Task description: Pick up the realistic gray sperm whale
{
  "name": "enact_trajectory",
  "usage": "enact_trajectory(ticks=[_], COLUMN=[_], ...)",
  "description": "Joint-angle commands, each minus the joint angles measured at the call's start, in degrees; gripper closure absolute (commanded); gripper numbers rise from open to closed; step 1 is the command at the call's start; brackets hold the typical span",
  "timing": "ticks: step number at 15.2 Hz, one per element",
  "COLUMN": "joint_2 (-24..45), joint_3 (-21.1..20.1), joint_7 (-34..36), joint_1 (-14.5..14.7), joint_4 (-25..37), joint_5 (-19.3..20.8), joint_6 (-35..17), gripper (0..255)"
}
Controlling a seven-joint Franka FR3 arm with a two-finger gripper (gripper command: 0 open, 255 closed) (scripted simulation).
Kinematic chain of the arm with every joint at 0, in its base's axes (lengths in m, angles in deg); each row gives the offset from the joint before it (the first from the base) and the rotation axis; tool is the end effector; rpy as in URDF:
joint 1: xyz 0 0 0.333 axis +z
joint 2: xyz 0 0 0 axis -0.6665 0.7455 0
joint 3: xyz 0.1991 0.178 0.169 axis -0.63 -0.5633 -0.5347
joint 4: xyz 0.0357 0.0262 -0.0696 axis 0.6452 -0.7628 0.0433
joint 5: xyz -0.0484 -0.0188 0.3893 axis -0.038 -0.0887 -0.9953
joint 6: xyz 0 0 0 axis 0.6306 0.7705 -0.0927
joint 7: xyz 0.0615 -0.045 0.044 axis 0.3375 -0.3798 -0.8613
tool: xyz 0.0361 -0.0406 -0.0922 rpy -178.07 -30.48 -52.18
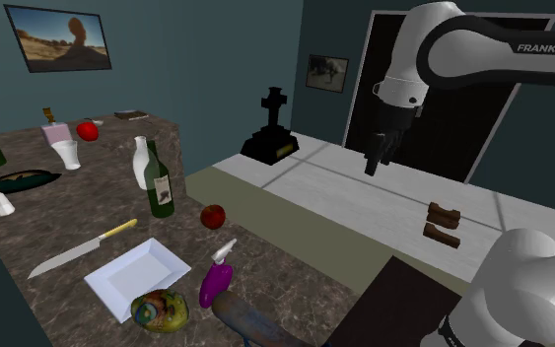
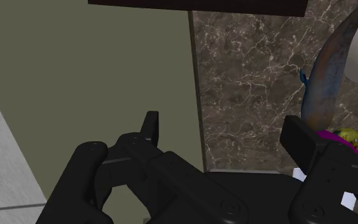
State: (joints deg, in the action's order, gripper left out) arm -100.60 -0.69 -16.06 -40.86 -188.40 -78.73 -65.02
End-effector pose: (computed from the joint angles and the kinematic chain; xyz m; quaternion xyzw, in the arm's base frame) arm 0.3221 -0.0116 0.5785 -0.9998 -0.0139 -0.0071 0.0078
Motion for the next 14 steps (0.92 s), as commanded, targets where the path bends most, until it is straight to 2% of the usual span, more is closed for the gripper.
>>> enact_trajectory(ticks=[1, 8, 14], joint_2=[0.0, 1.9, 6.7], joint_3=[0.0, -4.9, -9.5], joint_7=[0.0, 6.1, 11.0], joint_1=[0.0, 2.7, 5.5], joint_4=[0.0, -8.7, -13.8], joint_5=[0.0, -5.0, -9.8], joint_6=[0.0, -9.1, -18.1], gripper=[0, 0, 0])
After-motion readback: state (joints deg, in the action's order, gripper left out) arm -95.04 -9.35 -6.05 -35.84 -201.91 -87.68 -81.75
